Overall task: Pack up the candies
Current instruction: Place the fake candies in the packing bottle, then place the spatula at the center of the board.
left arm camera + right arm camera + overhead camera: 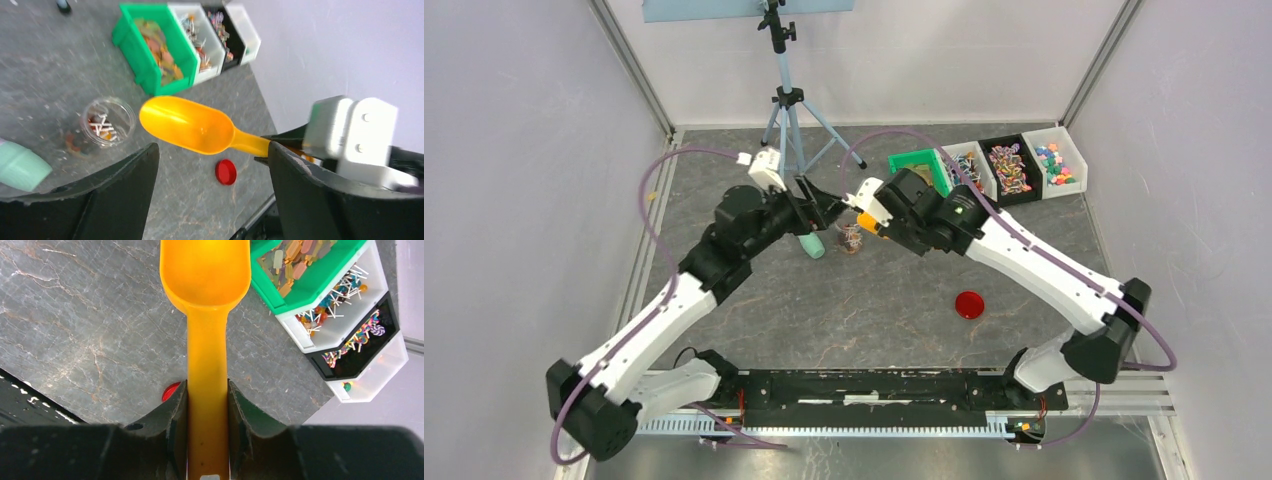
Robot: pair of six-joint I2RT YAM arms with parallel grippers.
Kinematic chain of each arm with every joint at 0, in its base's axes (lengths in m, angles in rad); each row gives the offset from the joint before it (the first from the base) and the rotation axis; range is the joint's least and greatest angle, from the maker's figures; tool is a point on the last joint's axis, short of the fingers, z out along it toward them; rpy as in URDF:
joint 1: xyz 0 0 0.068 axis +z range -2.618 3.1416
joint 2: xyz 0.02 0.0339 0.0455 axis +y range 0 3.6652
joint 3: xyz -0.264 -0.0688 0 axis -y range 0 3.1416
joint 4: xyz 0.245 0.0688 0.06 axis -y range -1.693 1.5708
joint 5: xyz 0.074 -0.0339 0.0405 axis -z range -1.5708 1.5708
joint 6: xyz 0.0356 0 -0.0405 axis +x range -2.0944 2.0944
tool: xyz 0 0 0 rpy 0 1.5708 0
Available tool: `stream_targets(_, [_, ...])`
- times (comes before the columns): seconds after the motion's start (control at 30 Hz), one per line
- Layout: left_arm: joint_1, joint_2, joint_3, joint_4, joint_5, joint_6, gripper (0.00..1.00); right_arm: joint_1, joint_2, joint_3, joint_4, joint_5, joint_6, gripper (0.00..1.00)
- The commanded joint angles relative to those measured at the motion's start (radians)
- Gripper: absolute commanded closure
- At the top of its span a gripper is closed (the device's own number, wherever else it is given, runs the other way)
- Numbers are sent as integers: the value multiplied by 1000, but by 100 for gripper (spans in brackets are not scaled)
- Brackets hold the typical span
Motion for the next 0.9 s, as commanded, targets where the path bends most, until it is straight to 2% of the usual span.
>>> stream_targets(0.0, [-1,-129,31,-125,-173,98,12,4,-108,-81,123,3,-56,100])
stream_targets(0.07, [0,-172,25,-166,-202,131,10,4,-174,-192,238,-4,-82,100])
stream_targets(0.1, [0,-193,21,-197,-225,146,2,4,-222,-250,302,-10,-97,100])
stream_targets(0.13, [0,-216,18,-227,-248,165,0,4,-268,-321,375,-17,-107,100])
stream_targets(0.23, [0,-268,6,-317,-316,221,0,4,-369,-473,541,-31,-88,100])
stream_targets(0.33, [0,-319,-14,-378,-359,278,0,4,-433,-570,625,20,-12,100])
stream_targets(0.5, [0,-392,-85,-424,-406,323,0,-4,-386,-610,533,243,171,100])
stream_targets(0.6, [-1,-421,-129,-424,-407,314,0,-40,-334,-625,484,303,299,100])
stream_targets(0.87, [-1,-437,-146,-469,-389,329,0,-279,-366,-771,527,204,580,100])
